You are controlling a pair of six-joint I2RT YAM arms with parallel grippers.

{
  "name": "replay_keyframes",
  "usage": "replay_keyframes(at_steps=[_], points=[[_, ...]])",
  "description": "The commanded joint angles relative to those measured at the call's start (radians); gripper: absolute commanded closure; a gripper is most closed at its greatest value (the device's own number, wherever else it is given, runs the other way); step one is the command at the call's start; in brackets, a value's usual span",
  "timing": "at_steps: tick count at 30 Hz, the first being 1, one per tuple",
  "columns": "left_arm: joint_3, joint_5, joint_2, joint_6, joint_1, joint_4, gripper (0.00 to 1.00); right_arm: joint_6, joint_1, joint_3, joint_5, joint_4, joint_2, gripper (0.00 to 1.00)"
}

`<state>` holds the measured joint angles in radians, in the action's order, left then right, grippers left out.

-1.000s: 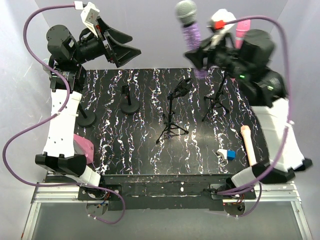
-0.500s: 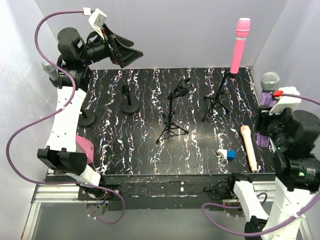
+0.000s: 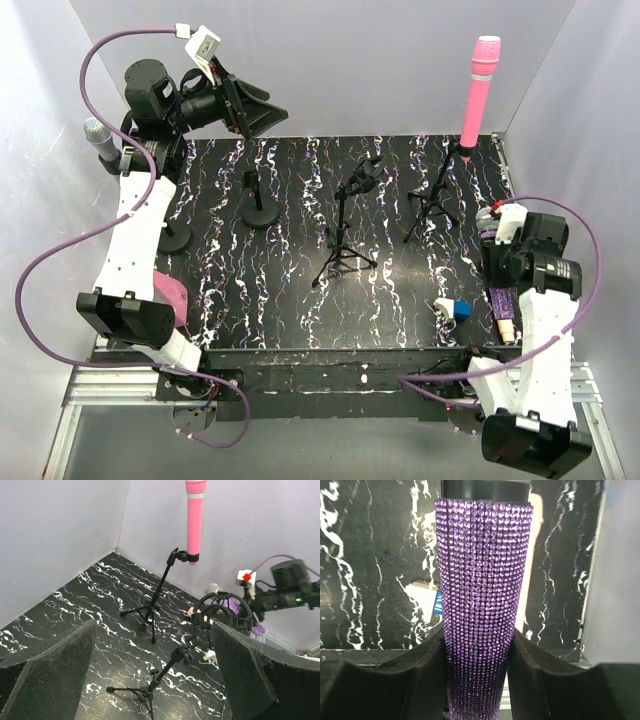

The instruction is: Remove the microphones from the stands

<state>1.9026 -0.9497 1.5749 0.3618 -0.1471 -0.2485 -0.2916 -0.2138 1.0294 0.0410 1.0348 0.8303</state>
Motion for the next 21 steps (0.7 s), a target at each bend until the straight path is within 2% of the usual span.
replay_keyframes(at_steps=[1,6,14,17,19,21], points=[[-0.02,0.037,-0.058,-0.035,0.003,-0.055,0.02,-0.101,-0.012,-0.101,0.034,-0.194,0.062,0.99],[-0.037,0.038,-0.07,-0.041,0.003,-0.063,0.02,-0.103,-0.012,-0.187,0.051,-0.376,0.142,0.99],[-0.045,0.042,-0.082,-0.063,0.003,-0.08,0.02,-0.187,-0.015,-0.279,0.011,-0.459,0.331,0.99],[-0.04,0.046,-0.078,-0.072,0.003,-0.086,0.02,-0.234,-0.016,-0.324,0.008,-0.495,0.355,0.93],[-0.033,0.049,-0.073,-0.073,0.004,-0.087,0.02,-0.247,-0.016,-0.347,-0.003,-0.512,0.366,0.84],[-0.027,0.051,-0.067,-0.076,0.004,-0.09,0.02,-0.253,-0.018,-0.364,-0.015,-0.524,0.375,0.79]])
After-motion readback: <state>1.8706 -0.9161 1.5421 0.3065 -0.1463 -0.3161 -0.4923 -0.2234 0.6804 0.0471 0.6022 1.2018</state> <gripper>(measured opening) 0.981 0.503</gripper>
